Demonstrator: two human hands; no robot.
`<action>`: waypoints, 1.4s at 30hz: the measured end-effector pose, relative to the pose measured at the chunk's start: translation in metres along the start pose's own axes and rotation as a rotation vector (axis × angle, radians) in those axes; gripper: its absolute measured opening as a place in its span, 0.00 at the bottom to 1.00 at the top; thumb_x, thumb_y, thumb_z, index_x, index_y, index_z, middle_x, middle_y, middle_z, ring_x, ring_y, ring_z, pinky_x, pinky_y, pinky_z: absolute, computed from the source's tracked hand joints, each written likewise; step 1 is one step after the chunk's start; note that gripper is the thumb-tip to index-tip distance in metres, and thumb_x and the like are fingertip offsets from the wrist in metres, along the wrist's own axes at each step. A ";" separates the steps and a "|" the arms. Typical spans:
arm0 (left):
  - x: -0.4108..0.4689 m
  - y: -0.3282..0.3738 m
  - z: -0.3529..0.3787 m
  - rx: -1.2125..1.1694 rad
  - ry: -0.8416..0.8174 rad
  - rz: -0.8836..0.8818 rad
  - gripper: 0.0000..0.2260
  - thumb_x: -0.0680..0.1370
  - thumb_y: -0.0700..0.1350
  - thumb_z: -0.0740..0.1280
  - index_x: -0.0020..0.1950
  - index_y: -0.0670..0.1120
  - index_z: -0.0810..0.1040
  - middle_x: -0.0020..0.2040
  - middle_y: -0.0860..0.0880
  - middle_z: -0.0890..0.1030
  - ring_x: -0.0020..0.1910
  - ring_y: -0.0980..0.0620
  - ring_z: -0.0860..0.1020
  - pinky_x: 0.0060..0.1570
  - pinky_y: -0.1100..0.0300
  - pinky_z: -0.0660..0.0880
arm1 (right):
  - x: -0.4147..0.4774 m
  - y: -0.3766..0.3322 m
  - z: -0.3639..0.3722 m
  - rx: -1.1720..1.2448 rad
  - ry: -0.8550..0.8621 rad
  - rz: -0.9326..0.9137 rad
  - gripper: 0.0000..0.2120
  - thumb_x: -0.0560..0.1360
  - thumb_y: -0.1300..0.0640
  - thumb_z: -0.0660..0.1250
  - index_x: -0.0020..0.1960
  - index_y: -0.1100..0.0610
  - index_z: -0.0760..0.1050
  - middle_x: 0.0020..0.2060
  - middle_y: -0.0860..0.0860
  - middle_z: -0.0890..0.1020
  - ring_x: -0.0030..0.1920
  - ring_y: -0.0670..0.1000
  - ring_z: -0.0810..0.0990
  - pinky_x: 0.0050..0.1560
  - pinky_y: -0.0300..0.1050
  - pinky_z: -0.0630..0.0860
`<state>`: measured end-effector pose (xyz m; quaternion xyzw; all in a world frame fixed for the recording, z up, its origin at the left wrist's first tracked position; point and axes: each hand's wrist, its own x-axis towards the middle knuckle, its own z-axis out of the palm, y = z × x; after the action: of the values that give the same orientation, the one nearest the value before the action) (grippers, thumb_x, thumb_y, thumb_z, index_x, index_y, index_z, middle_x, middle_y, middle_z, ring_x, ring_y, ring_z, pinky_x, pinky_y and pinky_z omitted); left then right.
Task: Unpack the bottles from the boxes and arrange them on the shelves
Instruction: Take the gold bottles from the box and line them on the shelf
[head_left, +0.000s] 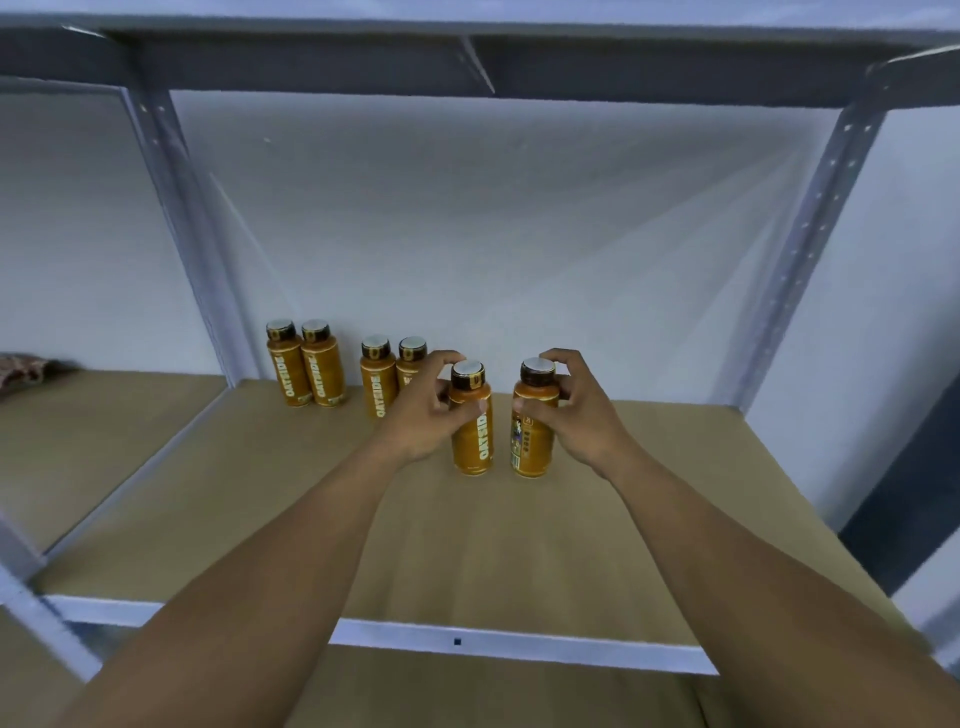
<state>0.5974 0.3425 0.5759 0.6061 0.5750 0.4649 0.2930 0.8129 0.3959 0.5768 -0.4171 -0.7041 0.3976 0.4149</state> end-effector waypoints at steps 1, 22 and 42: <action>0.004 -0.001 0.003 0.012 0.005 -0.005 0.24 0.77 0.46 0.75 0.67 0.58 0.68 0.62 0.52 0.81 0.58 0.61 0.79 0.57 0.60 0.77 | 0.006 0.002 -0.003 0.001 -0.011 -0.006 0.26 0.71 0.54 0.79 0.62 0.40 0.68 0.51 0.44 0.84 0.55 0.48 0.81 0.57 0.47 0.77; 0.077 -0.018 0.017 0.257 -0.058 0.005 0.25 0.79 0.46 0.72 0.72 0.54 0.64 0.63 0.51 0.77 0.62 0.52 0.76 0.61 0.55 0.74 | 0.068 0.029 -0.007 -0.094 0.029 0.056 0.28 0.69 0.56 0.79 0.64 0.43 0.72 0.58 0.48 0.79 0.58 0.53 0.79 0.61 0.53 0.78; 0.093 -0.019 0.010 0.349 -0.175 -0.043 0.34 0.80 0.53 0.70 0.80 0.57 0.55 0.76 0.46 0.70 0.73 0.44 0.71 0.66 0.50 0.73 | 0.078 0.033 -0.004 -0.153 -0.002 0.121 0.30 0.73 0.44 0.76 0.70 0.43 0.68 0.61 0.48 0.78 0.60 0.52 0.77 0.56 0.46 0.75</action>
<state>0.5897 0.4380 0.5757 0.6733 0.6320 0.2974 0.2425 0.8014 0.4798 0.5681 -0.4891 -0.7063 0.3674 0.3564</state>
